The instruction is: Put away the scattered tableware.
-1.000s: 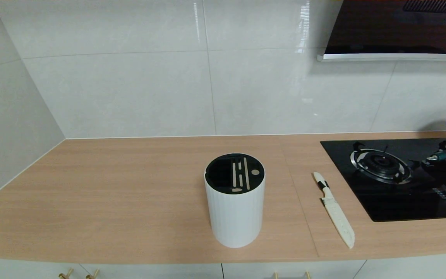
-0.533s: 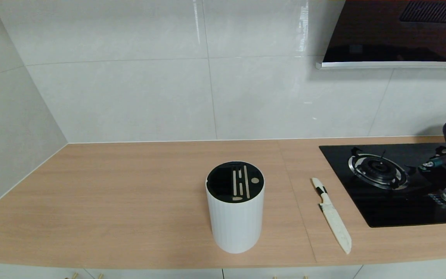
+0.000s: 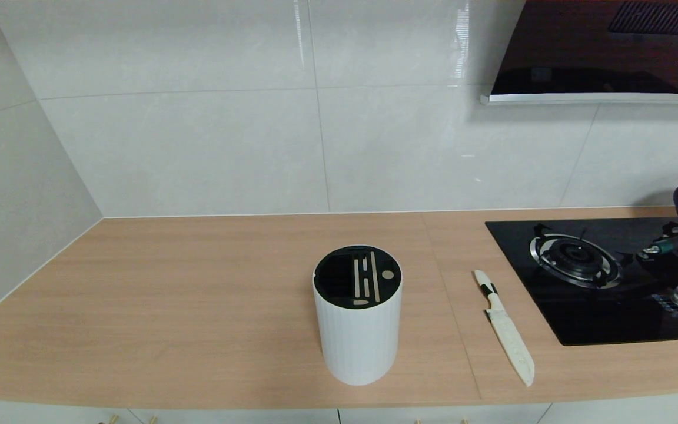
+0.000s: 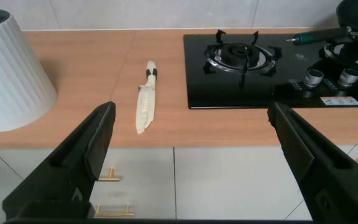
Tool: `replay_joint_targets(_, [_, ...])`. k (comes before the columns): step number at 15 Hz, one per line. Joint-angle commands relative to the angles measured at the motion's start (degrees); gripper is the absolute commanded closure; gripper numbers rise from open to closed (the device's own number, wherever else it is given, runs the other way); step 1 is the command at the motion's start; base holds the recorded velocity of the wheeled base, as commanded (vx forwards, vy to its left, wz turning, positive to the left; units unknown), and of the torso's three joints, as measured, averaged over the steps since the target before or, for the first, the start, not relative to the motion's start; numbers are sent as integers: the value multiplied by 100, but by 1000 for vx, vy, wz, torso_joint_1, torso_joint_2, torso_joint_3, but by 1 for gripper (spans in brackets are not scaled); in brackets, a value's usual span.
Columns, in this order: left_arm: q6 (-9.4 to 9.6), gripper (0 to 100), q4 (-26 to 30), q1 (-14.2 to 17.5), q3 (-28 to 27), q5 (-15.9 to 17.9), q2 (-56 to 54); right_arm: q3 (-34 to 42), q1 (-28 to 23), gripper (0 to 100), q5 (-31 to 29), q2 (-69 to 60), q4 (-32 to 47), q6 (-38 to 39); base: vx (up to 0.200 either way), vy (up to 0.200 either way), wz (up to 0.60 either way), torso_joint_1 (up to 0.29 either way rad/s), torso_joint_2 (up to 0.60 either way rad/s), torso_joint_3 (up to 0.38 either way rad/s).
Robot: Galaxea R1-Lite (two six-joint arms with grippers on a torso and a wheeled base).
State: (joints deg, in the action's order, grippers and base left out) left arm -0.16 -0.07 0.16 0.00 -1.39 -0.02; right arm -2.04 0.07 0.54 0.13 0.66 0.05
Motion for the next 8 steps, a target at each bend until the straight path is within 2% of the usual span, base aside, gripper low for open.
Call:
replay_joint_targets(1, [-2, 0, -1, 2, 0, -2, 2, -948, 133, 0, 553, 655, 31, 373, 0, 0, 0, 0, 0, 0])
replay_joint_targets(5, [-2, 0, -1, 2, 0, -2, 2, -1888, 177, 0, 1168, 3247, 22, 180, 0, 0, 0, 0, 0, 0])
replay_joint_targets(8, [-2, 0, -1, 2, 0, -2, 2, -2556, 344, 0, 1168, 4759, -154, 171, 0, 0, 0, 0, 0, 0])
